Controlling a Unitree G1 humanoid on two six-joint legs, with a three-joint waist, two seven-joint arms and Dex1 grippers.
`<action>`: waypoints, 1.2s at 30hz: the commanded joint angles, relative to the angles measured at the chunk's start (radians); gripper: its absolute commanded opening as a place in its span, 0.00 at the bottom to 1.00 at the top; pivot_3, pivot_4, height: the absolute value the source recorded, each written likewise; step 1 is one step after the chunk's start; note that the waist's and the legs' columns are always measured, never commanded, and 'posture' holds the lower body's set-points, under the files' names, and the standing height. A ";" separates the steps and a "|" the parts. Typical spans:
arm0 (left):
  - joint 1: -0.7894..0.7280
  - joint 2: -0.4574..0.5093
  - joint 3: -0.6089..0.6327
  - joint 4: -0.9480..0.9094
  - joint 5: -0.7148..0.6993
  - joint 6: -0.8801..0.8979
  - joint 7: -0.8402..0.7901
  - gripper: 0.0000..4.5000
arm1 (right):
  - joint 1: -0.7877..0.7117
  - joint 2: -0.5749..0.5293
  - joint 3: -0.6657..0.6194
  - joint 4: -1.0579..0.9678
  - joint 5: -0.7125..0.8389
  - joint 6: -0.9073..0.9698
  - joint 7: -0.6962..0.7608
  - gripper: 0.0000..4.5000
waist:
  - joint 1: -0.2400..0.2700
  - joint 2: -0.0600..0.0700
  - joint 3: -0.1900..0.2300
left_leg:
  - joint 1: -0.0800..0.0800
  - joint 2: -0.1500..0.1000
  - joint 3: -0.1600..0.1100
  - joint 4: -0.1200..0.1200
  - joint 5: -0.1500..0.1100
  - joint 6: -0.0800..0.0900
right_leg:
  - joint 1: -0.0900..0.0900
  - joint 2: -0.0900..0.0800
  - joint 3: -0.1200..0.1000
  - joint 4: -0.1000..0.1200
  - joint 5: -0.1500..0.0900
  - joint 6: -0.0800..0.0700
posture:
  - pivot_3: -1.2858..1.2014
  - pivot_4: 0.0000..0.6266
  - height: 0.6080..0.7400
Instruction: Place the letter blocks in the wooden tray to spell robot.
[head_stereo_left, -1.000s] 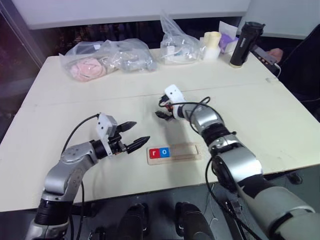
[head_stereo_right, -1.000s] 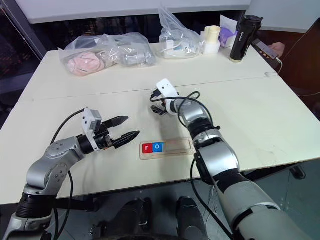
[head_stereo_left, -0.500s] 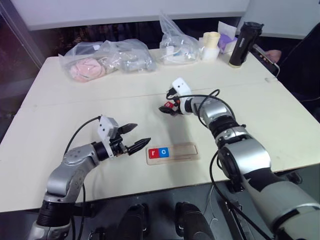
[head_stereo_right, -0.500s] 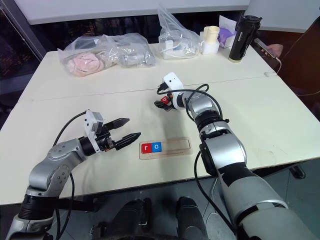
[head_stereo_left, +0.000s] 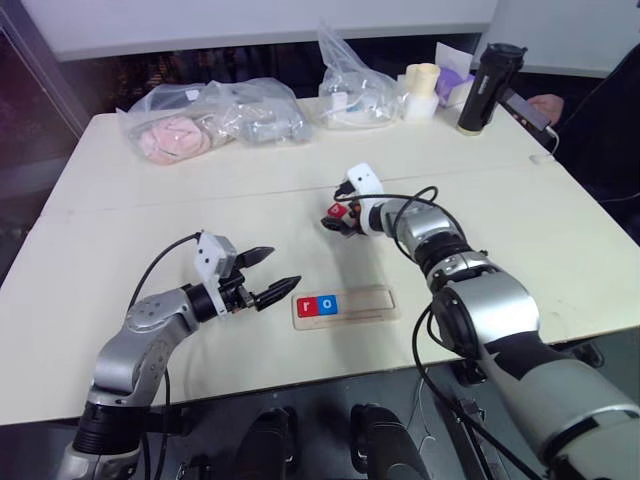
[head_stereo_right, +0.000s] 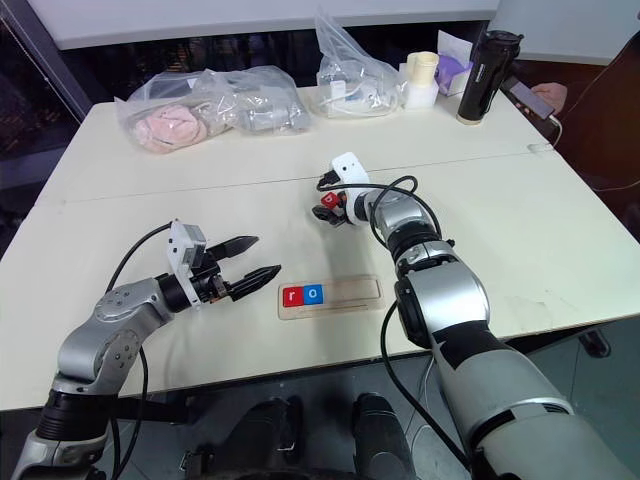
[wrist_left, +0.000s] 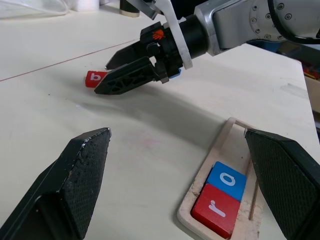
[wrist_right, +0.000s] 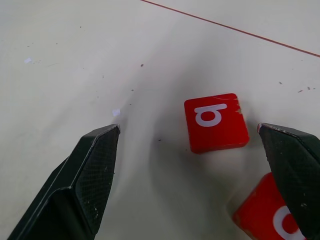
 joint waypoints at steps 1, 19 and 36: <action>-0.008 -0.002 0.003 -0.019 0.001 -0.024 -0.003 0.99 | -0.019 0.011 -0.009 0.005 -0.012 -0.027 -0.021 1.00 | 0.000 0.000 0.000 | 0.000 0.000 0.000 0.000 0.000 0.000 | 0.000 0.000 0.000 0.000 0.000 0.000 | 0.52 0.24 0.98; 0.023 -0.019 0.010 -0.046 0.008 -0.040 0.035 1.00 | -0.015 0.008 -0.024 0.041 -0.046 -0.045 -0.083 0.26 | 0.000 0.000 0.000 | 0.000 0.000 0.001 0.000 0.000 0.000 | 0.000 0.000 0.000 0.000 0.000 0.000 | 0.52 0.24 0.98; -0.064 -0.006 -0.025 0.058 0.008 -0.047 -0.060 1.00 | 0.507 -0.515 0.175 -1.239 0.003 0.171 0.720 0.26 | 0.044 0.001 0.000 | 0.000 0.000 0.002 0.001 0.000 0.000 | 0.001 -0.001 0.000 -0.002 0.001 0.004 | 0.52 0.24 0.98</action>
